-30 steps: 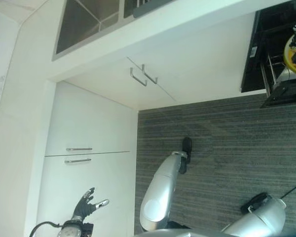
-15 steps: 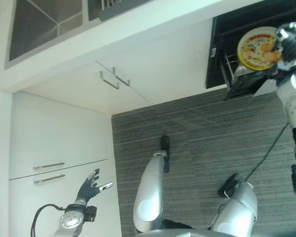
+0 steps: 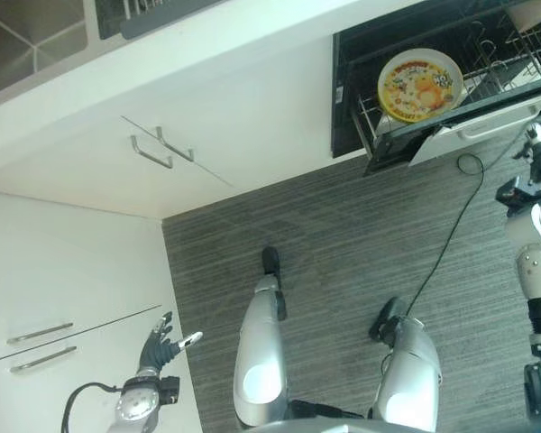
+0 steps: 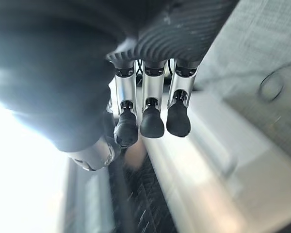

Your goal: Place the dishes in the dishwasher.

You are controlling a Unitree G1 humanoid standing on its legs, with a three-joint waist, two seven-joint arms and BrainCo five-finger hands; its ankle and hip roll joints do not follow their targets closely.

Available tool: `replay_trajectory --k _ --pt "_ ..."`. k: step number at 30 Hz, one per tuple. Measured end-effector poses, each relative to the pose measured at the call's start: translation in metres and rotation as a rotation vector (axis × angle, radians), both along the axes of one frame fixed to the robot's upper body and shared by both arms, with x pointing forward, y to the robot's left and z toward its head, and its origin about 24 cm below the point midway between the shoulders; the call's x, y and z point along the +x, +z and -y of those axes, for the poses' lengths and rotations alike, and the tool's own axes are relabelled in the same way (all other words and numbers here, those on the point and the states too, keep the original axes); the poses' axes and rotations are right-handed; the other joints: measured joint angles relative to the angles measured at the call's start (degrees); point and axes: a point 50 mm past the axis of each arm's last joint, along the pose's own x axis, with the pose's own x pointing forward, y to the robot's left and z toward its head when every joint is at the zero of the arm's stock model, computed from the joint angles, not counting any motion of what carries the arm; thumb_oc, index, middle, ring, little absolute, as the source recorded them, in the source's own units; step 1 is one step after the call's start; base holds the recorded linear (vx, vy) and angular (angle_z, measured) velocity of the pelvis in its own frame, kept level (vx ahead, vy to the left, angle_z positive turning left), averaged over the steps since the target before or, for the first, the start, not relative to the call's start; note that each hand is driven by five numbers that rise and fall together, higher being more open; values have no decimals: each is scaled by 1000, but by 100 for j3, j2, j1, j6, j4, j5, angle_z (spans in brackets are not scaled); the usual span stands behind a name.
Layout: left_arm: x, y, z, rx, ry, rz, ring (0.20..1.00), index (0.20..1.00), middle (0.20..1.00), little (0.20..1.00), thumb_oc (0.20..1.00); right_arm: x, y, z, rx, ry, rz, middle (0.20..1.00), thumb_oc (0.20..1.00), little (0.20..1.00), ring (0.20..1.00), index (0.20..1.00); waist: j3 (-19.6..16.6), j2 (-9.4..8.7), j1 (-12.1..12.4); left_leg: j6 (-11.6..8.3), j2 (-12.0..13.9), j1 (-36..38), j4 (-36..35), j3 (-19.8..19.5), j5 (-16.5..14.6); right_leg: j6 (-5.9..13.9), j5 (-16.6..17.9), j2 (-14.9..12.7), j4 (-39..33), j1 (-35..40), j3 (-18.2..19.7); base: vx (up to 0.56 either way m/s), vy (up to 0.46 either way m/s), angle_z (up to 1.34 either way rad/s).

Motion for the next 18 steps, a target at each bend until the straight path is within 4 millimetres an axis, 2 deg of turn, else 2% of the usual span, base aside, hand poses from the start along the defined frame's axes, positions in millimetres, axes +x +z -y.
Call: replay_trajectory --k 1,3,5,8,10,12,13,14,17,18 --pt "0 0 -1 7 4 -7 1000 1000 1000 1000 1000 -3 -10 17 77 -66 -18 200 200 200 200 200 0 2 45 -14 -33 38 -47 8 -6 -4 -1 -23 -23 23 1 -34 -129 6" --pt "12 8 5 9 -2 -13 1000 1000 1000 1000 1000 -4 -21 23 134 -109 -30 200 200 200 200 200 -1 3 61 15 -75 108 -46 -17 12 41 23 -17 -32 129 -18 -31 -96 7" --pt "40 16 10 8 -2 22 1000 1000 1000 1000 1000 2 -13 19 173 -98 -3 200 200 200 200 200 -2 5 126 18 -66 163 -46 -31 16 54 33 -6 -50 176 -10 -43 -48 -1" --pt "83 33 12 27 20 63 1000 1000 1000 1000 1000 10 14 19 168 -64 36 200 200 200 200 200 -7 -11 93 22 -34 128 31 -74 6 45 40 -9 -9 167 -6 -42 -19 0" --pt "100 38 12 54 38 55 1000 1000 1000 1000 1000 18 14 21 168 -27 -6 200 200 200 200 200 -38 -80 17 41 -37 89 85 -92 -15 45 40 -7 -5 160 -3 0 0 0" --pt "105 35 13 71 57 20 1000 1000 1000 1000 1000 24 -3 25 234 -6 -67 200 200 200 200 200 -93 -174 -33 29 -32 39 169 -104 -50 44 38 -5 14 125 14 19 -18 -5" --pt "105 30 13 72 75 -10 1000 1000 1000 1000 1000 26 -12 27 271 3 -109 200 200 200 200 200 -127 -204 -55 6 -15 19 285 -101 -172 14 -10 -23 28 137 33 57 -13 -7" --pt "103 27 14 77 77 -24 1000 1000 1000 1000 1000 26 -13 28 274 11 -114 200 200 200 200 200 -184 -199 -53 19 -24 -35 353 -107 -143 53 27 -13 56 119 31 0 0 0" --pt "101 23 15 82 100 -50 1000 1000 1000 1000 1000 36 -7 22 271 68 -135 200 200 200 200 200 -281 -210 -20 21 -48 -149 617 -143 -282 51 -40 -112 207 75 46 7 -9 5" --pt "100 23 14 89 108 -52 1000 1000 1000 1000 1000 43 7 16 267 100 -109 200 200 200 200 200 -300 -204 26 42 -58 -163 700 -147 -323 55 -46 -138 248 72 72 -9 14 9"
